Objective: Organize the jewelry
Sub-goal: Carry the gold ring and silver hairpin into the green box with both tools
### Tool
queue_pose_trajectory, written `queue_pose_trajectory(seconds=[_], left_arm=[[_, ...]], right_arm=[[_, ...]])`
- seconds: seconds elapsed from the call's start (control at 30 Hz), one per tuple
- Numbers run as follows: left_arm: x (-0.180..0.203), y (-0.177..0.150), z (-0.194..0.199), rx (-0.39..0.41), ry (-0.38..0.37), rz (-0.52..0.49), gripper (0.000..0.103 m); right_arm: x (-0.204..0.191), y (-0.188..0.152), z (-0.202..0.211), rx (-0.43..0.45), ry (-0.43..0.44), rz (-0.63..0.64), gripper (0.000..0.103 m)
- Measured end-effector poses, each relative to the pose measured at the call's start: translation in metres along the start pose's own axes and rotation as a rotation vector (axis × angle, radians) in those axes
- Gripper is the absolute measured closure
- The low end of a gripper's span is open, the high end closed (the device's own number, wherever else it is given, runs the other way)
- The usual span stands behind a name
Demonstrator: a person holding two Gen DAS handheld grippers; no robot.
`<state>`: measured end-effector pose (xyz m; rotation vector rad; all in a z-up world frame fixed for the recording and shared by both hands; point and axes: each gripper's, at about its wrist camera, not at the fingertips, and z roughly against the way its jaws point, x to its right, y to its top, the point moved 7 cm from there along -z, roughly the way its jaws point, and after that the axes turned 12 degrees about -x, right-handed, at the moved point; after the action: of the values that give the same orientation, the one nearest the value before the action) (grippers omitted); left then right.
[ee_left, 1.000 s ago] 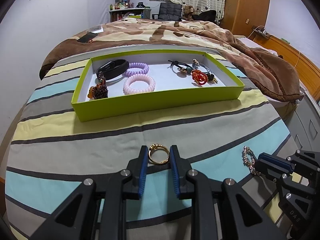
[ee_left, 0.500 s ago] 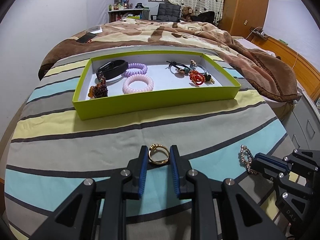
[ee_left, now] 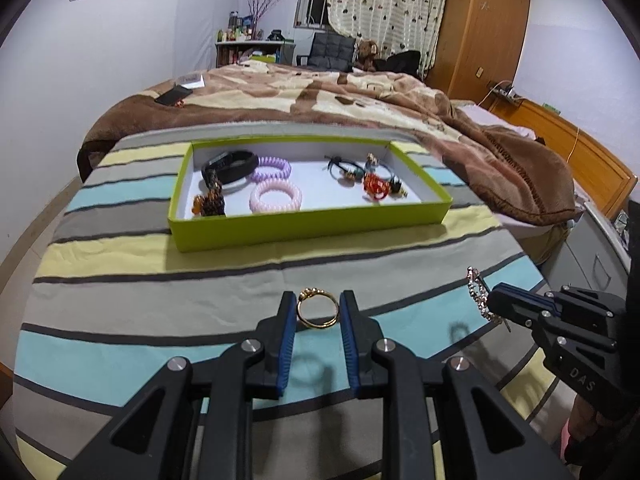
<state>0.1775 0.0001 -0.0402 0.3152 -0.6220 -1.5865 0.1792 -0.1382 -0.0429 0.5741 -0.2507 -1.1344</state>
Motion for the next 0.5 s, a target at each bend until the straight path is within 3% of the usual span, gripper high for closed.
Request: queue_pose_trajectory(seconds=[0.5], left_arm=[[-0.004, 0.051, 0.014, 0.08, 0.025, -0.072, 0.08]], right_arm=[[0.002, 0.051, 0.008, 0.064, 0.013, 0.011, 0.1]])
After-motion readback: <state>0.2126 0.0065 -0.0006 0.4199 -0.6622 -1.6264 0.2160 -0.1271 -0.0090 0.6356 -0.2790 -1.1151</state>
